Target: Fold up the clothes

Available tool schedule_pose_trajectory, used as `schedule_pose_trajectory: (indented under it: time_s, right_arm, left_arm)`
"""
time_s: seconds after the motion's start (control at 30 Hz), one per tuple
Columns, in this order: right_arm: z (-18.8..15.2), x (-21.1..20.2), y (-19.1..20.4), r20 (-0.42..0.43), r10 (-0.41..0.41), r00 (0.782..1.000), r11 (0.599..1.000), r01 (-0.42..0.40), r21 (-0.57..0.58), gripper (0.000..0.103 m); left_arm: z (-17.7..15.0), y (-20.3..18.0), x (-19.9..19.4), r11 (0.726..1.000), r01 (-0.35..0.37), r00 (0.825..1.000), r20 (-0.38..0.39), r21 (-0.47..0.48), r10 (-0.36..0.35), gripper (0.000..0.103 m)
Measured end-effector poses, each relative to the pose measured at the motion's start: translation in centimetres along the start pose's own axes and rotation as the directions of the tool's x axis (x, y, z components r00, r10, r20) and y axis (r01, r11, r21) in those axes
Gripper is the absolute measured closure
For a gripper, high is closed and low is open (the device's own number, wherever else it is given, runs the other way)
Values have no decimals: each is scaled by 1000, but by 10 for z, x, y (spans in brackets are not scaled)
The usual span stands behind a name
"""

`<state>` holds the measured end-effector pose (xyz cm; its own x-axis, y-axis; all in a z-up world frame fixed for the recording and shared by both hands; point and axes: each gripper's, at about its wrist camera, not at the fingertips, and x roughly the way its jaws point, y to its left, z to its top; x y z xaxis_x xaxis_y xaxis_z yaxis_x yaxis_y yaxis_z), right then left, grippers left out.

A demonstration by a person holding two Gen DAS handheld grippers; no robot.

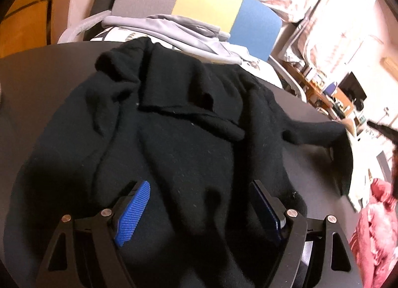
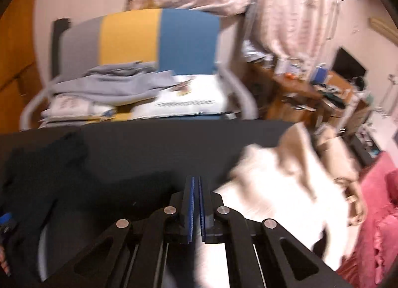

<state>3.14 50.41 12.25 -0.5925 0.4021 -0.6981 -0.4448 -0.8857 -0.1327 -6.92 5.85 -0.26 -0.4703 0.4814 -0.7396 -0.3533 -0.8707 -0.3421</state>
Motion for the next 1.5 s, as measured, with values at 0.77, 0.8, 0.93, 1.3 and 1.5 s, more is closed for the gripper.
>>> schedule_pose_trajectory:
  time_s: [0.77, 0.8, 0.93, 1.3, 1.5]
  right_arm:
    - [-85, 107, 20, -379, 162, 911, 986, -134, 97, 92]
    - [-79, 99, 18, -350, 153, 924, 988, -132, 84, 94]
    - [-49, 64, 4, -220, 96, 971, 995, -92, 29, 97]
    - [41, 41, -119, -49, -98, 994, 961, 107, 256, 97]
    - [73, 77, -172, -64, -161, 985, 931, 173, 320, 97]
  left_arm:
    - [-14, -9, 6, 997, 10, 999, 45, 81, -14, 7]
    - [-14, -10, 6, 997, 6, 999, 44, 83, -9, 6]
    - [-14, -18, 6, 994, -23, 999, 30, 103, 20, 6]
    - [1, -9, -11, 999, 26, 999, 42, -42, -25, 6]
    - [-9, -12, 0, 999, -36, 999, 16, 21, 36, 6]
